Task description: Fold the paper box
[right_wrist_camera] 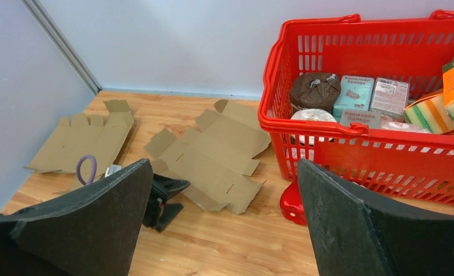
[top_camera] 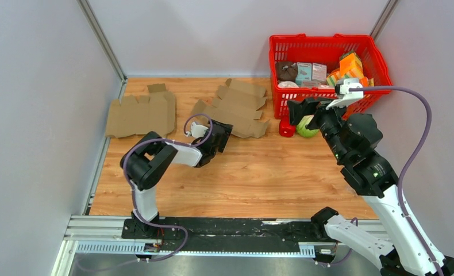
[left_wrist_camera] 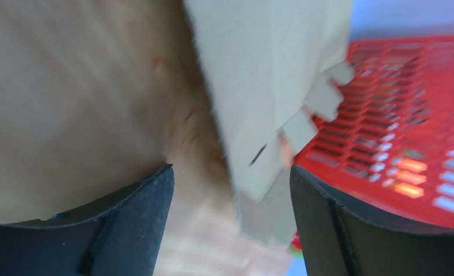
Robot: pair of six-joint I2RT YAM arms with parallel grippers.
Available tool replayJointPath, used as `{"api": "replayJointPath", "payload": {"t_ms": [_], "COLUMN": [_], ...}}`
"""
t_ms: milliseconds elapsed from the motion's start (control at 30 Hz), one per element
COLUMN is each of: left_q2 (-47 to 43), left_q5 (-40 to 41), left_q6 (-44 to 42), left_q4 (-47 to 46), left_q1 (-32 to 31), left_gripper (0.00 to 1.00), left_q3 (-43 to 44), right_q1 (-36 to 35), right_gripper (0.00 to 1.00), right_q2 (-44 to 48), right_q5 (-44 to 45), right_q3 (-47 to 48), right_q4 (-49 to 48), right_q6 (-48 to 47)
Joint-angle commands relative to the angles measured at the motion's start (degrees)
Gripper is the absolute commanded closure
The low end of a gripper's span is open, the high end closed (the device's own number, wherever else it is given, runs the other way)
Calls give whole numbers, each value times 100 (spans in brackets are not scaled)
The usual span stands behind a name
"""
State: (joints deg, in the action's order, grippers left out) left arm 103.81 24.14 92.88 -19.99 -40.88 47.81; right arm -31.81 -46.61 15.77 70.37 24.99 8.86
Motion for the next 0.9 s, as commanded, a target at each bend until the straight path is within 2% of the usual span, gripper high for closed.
{"api": "replayJointPath", "payload": {"t_ms": [0,67,133,167,200,267,300,367,467,533,567,600,667,700,733,800,867], "left_q2": [1068,1264,1440,1475,1432,1213,812,257,-1357,-1932,-2500,-2802,-3695,-4014,-4322,-5298,-6113], "left_q5": [178,266,170,161,161,135,65,-355,-856,-1243,-1776,-1964,-2385,-2492,-2545,-2783,-3019], "left_q6": [529,512,529,468,381,-101,-408,-1436,-2728,-3613,-3898,-4179,-5197,-5532,-6040,-6605,-7300], "left_q4": [-2199,-2185,-1965,-1991,-2009,-2009,-2026,-1765,-527,431,808,1804,2943,4044,4569,5727,6764], "left_q1": [177,221,265,274,291,405,484,712,1002,1187,1345,1372,1399,1399,1399,1399,1399], "left_gripper": [18,24,37,44,59,70,79,84,87,88,90,93,96,96,97,99,100], "left_q3": [96,332,465,492,466,178,63,-227,-430,-457,-387,-317,-20,104,201,369,631], "right_q1": [-9,0,-9,-9,-9,-9,0,0,-9,-9,-9,-9,-18,-27,-70,-245,-745], "right_gripper": [0,0,0,0,0,0,0,0,0,0,0,0,0,0,0,0,0], "right_q2": [38,12,-23,-50,-67,-120,-138,-260,-620,-928,-998,-1112,-1148,-1175,-1218,-1306,-1482], "right_q5": [58,102,93,102,102,93,58,-179,-907,-1355,-1453,-1497,-2269,-2558,-3031,-3429,-3773], "right_q3": [-76,-93,-94,-93,-111,-146,-172,-164,-68,12,38,38,21,29,30,47,169], "right_q4": [-416,-443,-460,-452,-486,-539,-565,-583,-408,-180,-153,-135,-144,-92,-91,-91,75], "right_q6": [-131,-148,-166,-157,-166,-192,-218,-446,-971,-1184,-1272,-1317,-1526,-1589,-1581,-1519,-1720]}}
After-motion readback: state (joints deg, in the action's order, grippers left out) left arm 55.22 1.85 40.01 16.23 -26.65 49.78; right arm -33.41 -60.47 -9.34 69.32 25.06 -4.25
